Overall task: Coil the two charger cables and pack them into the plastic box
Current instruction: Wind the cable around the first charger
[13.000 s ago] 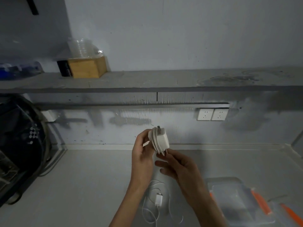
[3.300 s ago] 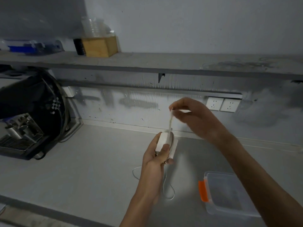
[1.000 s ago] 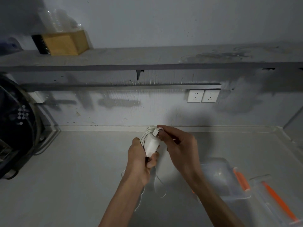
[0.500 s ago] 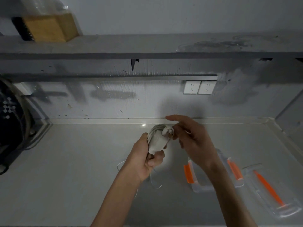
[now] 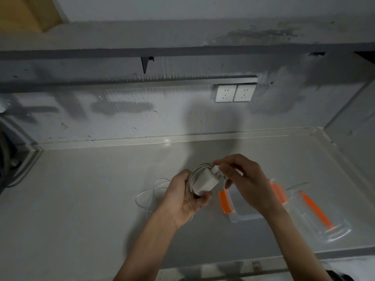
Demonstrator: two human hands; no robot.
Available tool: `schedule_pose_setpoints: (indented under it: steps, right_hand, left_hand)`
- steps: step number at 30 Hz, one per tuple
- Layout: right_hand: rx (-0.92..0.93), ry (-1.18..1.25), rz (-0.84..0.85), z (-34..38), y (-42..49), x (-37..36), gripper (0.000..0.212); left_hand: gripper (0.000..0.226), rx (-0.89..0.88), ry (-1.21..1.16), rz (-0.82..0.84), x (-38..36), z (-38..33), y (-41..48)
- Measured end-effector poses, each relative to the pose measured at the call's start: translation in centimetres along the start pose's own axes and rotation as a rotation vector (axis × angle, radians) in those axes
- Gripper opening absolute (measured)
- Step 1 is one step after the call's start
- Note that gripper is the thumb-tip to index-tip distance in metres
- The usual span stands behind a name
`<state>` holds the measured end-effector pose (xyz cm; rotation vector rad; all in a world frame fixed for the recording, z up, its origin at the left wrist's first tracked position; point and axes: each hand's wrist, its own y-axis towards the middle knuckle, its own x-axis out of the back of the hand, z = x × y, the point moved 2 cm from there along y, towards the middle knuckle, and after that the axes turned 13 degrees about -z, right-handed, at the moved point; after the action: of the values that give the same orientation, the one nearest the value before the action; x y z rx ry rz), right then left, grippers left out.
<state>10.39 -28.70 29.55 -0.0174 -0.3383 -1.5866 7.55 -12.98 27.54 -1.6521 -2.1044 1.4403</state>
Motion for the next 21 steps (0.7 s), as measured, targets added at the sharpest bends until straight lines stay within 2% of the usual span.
schedule_pose_setpoints:
  steps: [4, 6, 11, 13, 17, 21]
  right_hand:
    - [-0.074, -0.113, -0.131, -3.5, 0.4, 2.1, 0.015]
    - [-0.114, -0.09, -0.161, -5.0, 0.5, 2.8, 0.017]
    - [-0.286, 0.155, -0.247, -8.7, 1.4, 5.6, 0.019]
    - [-0.304, 0.199, -0.234, -10.2, 1.6, 7.2, 0.02]
    - [-0.284, 0.261, -0.06, -13.6, 2.4, 11.2, 0.022]
    - [-0.333, 0.197, 0.067, -17.1, 3.5, 13.4, 0.027]
  left_hand:
    - [0.039, -0.013, -0.046, 0.076, -2.1, 0.8, 0.7]
    - [0.035, -0.091, -0.043, 0.057, -2.7, 1.5, 1.3]
    - [0.031, -0.684, 0.344, -0.128, -6.5, 4.8, 2.8]
    - [0.035, -0.788, 0.429, -0.18, -8.1, 6.1, 3.4]
    - [0.038, -0.736, 0.491, -0.21, -10.0, 8.4, 5.7]
    - [0.038, -0.64, 0.509, -0.275, -11.0, 11.4, 8.6]
